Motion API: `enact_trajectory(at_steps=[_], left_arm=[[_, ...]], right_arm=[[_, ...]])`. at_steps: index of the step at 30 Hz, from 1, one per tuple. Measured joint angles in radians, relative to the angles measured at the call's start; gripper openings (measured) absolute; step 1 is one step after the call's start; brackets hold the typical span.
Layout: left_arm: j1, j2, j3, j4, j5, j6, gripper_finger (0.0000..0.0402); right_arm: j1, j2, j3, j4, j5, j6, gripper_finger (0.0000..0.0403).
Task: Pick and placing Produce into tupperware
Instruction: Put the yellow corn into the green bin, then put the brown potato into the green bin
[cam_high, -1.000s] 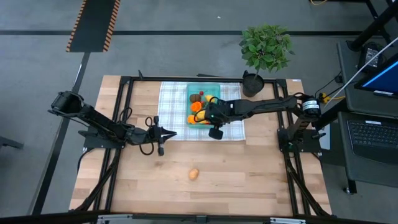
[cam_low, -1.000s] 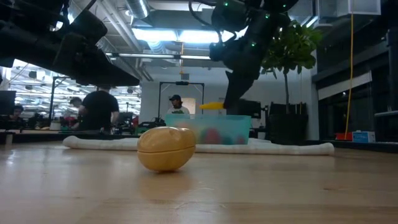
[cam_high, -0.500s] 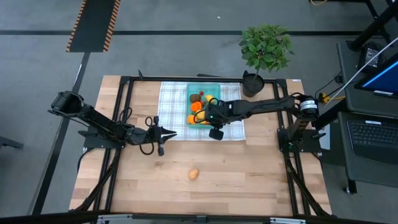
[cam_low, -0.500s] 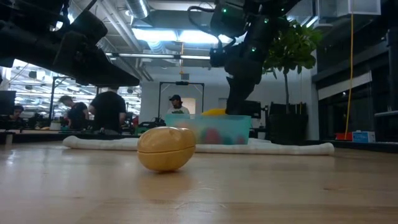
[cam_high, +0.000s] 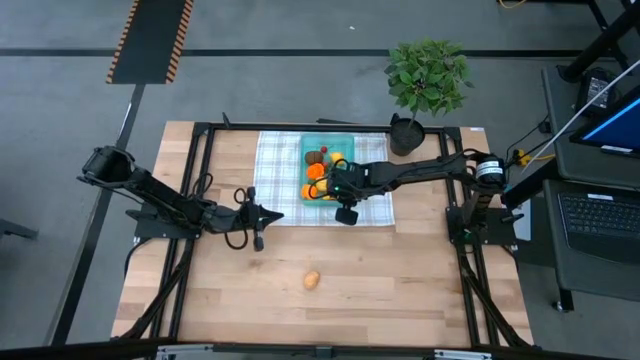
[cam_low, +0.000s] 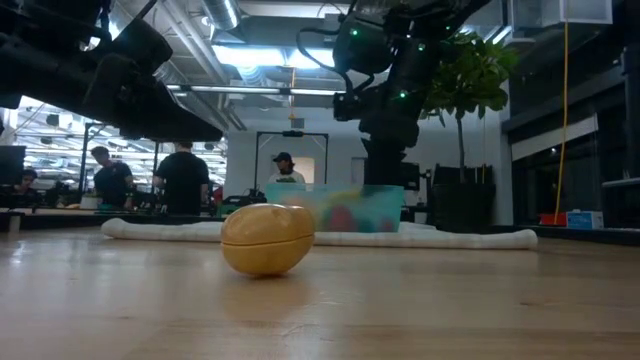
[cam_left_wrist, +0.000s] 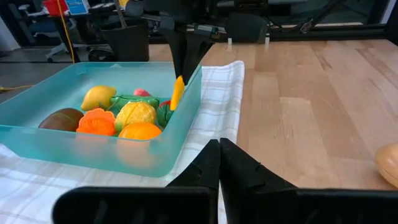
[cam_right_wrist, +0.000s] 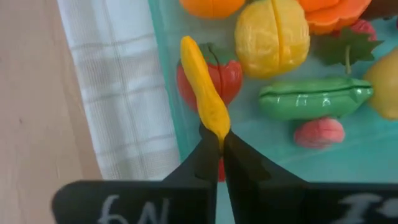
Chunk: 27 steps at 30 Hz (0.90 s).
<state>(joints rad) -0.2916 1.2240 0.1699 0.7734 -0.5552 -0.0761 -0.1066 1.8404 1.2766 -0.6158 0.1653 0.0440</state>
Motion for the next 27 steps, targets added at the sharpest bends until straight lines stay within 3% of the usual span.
enact_trajectory(at_steps=[16,27], left_arm=[[0.001,0.000,0.000,-0.032,0.000,0.000,0.0037],[0.000,0.000,0.000,-0.019,0.000,0.027,0.0025]], right_arm=[[-0.005,-0.005,0.005,0.051,0.004,-0.002,0.0198],[-0.006,-0.049,0.120,-0.086,-0.001,0.055,0.0222]])
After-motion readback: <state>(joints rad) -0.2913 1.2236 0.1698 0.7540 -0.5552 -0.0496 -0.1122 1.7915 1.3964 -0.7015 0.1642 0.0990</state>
